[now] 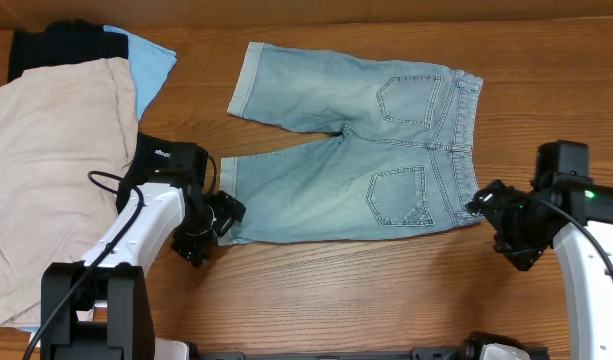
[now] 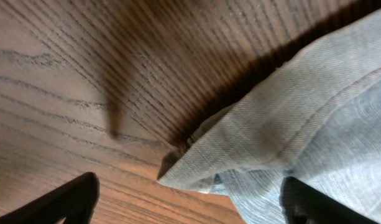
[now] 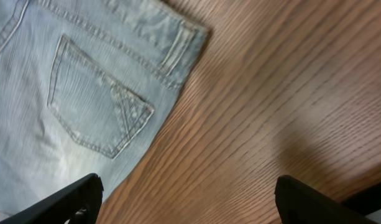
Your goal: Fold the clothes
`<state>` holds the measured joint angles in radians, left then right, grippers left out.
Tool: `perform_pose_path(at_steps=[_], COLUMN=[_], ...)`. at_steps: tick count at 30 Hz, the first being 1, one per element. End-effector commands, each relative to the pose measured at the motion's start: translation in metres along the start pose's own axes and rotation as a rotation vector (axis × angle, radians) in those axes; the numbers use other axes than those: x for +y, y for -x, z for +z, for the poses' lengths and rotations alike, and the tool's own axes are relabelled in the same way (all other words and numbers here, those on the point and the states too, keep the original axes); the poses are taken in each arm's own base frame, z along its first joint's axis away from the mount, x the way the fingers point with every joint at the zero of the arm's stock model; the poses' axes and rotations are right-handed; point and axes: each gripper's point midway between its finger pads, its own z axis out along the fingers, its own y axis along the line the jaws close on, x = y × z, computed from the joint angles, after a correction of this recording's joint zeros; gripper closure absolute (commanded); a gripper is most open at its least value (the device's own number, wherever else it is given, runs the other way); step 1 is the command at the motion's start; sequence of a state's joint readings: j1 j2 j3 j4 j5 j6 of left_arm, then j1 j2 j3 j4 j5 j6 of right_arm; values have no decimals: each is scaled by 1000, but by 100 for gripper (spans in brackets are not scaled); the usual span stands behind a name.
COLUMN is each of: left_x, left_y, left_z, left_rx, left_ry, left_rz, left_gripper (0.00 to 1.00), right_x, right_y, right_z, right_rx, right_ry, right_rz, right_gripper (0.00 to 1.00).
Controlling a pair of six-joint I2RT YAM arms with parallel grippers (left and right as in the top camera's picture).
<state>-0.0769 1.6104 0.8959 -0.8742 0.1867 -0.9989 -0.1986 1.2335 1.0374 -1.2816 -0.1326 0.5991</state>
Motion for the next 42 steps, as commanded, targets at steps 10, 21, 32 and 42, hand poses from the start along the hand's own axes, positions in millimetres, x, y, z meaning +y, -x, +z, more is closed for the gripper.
perform_pose_path(at_steps=[10, 21, 32, 42], left_x=[14, 4, -27, -47], left_y=[1, 14, 29, 50], left_z=[14, 37, 5, -28], left_rx=[-28, -99, -121, -205], left_ry=[24, -87, -148, -154], left_rz=[-64, -58, 273, 347], left_gripper=[39, 63, 96, 96], right_x=[8, 6, -5, -8], right_y=[-5, -5, -14, -10], right_z=[6, 9, 21, 75], right_rx=[-7, 1, 36, -10], right_ry=[-29, -46, -79, -22], right_rz=[-39, -37, 8, 49], right_gripper=[9, 10, 17, 34])
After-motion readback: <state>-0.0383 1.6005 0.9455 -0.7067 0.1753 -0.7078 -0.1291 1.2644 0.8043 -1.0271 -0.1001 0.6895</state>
